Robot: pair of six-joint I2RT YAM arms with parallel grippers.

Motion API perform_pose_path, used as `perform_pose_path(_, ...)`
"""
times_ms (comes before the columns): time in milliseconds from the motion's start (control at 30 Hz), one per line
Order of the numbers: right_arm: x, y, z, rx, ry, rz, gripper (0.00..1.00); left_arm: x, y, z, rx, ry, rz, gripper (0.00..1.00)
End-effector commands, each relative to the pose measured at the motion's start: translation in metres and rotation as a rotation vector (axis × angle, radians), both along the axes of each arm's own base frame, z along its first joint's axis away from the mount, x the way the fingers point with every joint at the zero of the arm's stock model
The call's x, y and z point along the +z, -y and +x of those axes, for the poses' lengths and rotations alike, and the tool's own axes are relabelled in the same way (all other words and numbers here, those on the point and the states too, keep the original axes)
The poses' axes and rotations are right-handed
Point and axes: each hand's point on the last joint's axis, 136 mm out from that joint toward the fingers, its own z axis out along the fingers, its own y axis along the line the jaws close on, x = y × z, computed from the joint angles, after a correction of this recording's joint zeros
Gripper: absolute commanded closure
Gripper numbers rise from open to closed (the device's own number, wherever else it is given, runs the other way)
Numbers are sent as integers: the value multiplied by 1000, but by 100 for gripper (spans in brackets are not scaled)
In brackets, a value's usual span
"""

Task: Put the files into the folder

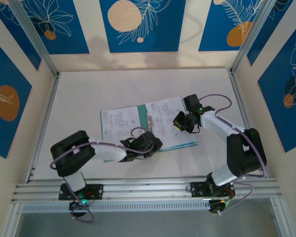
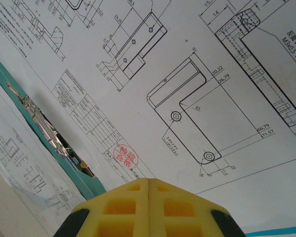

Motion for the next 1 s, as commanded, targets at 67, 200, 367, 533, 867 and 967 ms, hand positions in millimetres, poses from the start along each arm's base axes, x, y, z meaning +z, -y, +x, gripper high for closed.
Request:
perform_pose_path(67, 12, -15, 10, 39, 29, 9, 97, 14, -21, -8, 14, 42, 60, 54)
perform_pose_path(200, 18, -36, 23, 91, 52, 7, 97, 22, -43, -9, 35, 64, 93, 49)
perform_pose_path(367, 24, -71, 49, 181, 81, 12, 98, 9, -89, -6, 34, 38, 183, 57)
perform_pose_path(533, 23, -111, 72, 273, 89, 15, 100, -13, -136, -1, 5, -27, 289, 72)
perform_pose_path(867, -3, -144, 109, 342, 61, 0, 100, -40, -185, -3, 25, -89, 399, 84)
perform_pose_path(967, -14, -147, 115, 356, 42, -13, 100, -47, -188, -6, 35, -100, 396, 84)
